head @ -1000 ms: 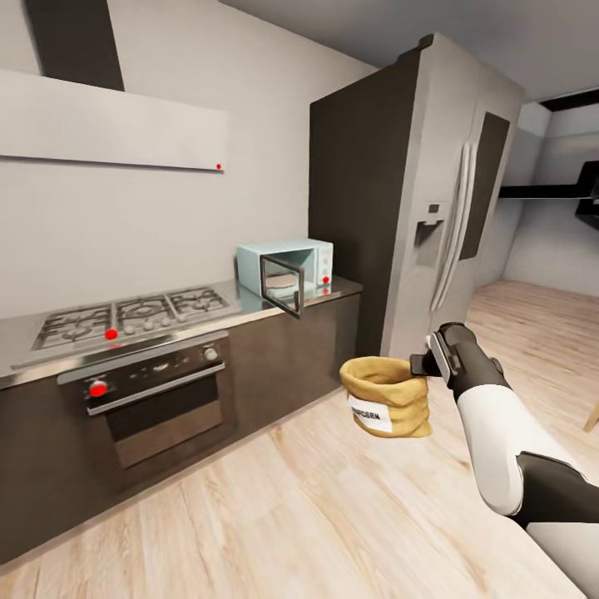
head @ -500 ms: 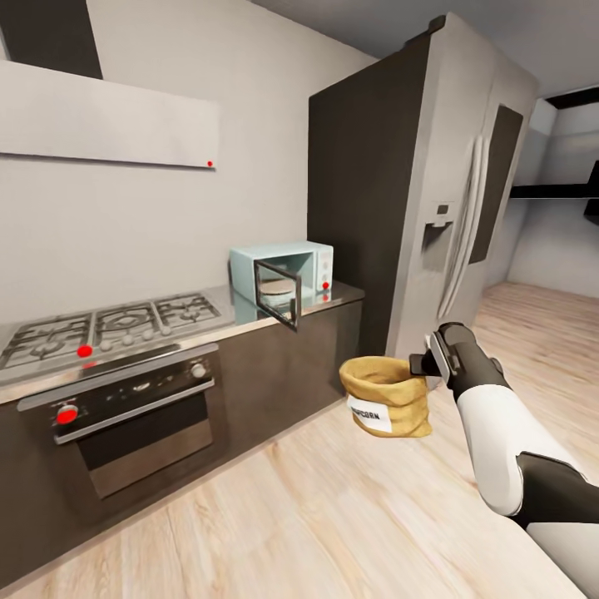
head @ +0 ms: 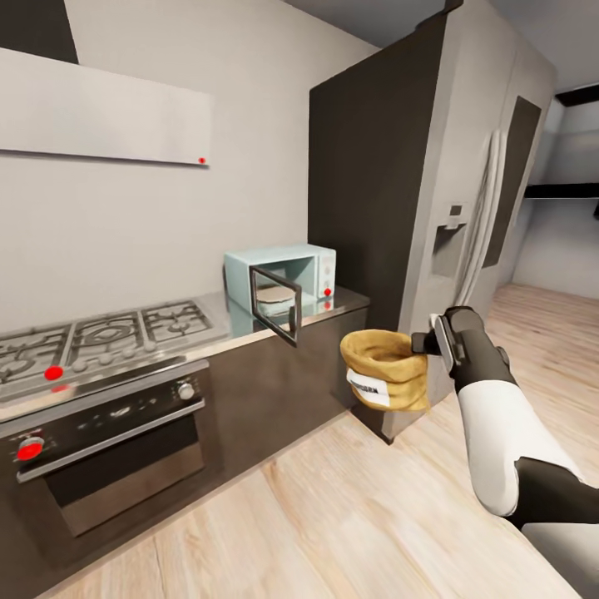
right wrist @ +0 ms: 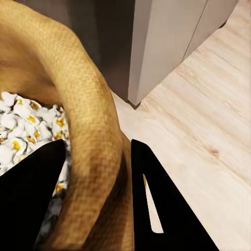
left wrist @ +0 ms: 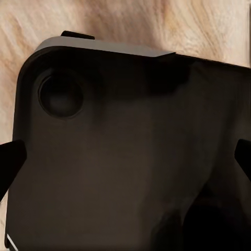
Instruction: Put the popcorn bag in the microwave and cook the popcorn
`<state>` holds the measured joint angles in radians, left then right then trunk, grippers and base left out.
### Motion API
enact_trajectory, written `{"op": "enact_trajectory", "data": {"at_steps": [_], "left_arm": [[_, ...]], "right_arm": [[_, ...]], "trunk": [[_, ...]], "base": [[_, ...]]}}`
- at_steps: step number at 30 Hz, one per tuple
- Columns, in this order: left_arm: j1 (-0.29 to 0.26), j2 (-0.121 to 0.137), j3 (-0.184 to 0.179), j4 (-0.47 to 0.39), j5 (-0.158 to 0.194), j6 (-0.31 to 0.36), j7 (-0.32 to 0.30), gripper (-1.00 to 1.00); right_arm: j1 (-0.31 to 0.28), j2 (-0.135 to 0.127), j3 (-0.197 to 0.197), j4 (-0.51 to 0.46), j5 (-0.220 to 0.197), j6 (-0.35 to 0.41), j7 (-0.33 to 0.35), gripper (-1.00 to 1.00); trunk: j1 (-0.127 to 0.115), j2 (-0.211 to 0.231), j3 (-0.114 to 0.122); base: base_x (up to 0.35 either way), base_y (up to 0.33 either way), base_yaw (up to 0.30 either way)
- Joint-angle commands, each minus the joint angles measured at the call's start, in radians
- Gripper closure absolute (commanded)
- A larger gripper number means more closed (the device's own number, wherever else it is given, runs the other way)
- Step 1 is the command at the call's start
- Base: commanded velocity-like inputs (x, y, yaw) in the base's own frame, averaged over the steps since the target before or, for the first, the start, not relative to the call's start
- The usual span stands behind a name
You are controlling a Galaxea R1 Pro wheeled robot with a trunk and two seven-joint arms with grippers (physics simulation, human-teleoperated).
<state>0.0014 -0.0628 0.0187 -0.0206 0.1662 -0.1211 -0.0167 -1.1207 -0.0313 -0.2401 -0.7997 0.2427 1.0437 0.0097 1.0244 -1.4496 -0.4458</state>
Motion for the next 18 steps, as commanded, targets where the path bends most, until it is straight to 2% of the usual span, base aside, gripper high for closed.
{"op": "enact_trajectory", "data": {"at_steps": [1,9,14,18], "left_arm": [[0.000,0.000,0.001,-0.001,0.007,-0.002,-0.002,-1.00],[0.000,-0.002,0.000,-0.001,0.006,-0.002,-0.002,-1.00],[0.000,-0.002,0.000,-0.001,0.006,-0.002,-0.002,-1.00],[0.000,-0.002,0.000,-0.001,0.006,-0.002,-0.002,-1.00]], "right_arm": [[-0.001,0.000,-0.002,-0.002,0.002,0.004,0.001,1.00],[-0.005,0.005,0.000,-0.004,0.000,0.004,0.001,1.00],[-0.124,0.006,-0.001,0.026,-0.003,0.004,-0.001,1.00],[-0.213,0.007,-0.006,0.164,-0.004,0.004,-0.002,1.00]], "trunk": [[0.001,0.000,-0.001],[0.001,0.000,-0.001],[0.001,0.000,-0.001],[0.001,0.000,-0.001]], "base": [[0.325,0.000,0.000],[0.052,0.000,0.000],[0.000,0.000,0.000],[0.000,0.000,0.000]]}}
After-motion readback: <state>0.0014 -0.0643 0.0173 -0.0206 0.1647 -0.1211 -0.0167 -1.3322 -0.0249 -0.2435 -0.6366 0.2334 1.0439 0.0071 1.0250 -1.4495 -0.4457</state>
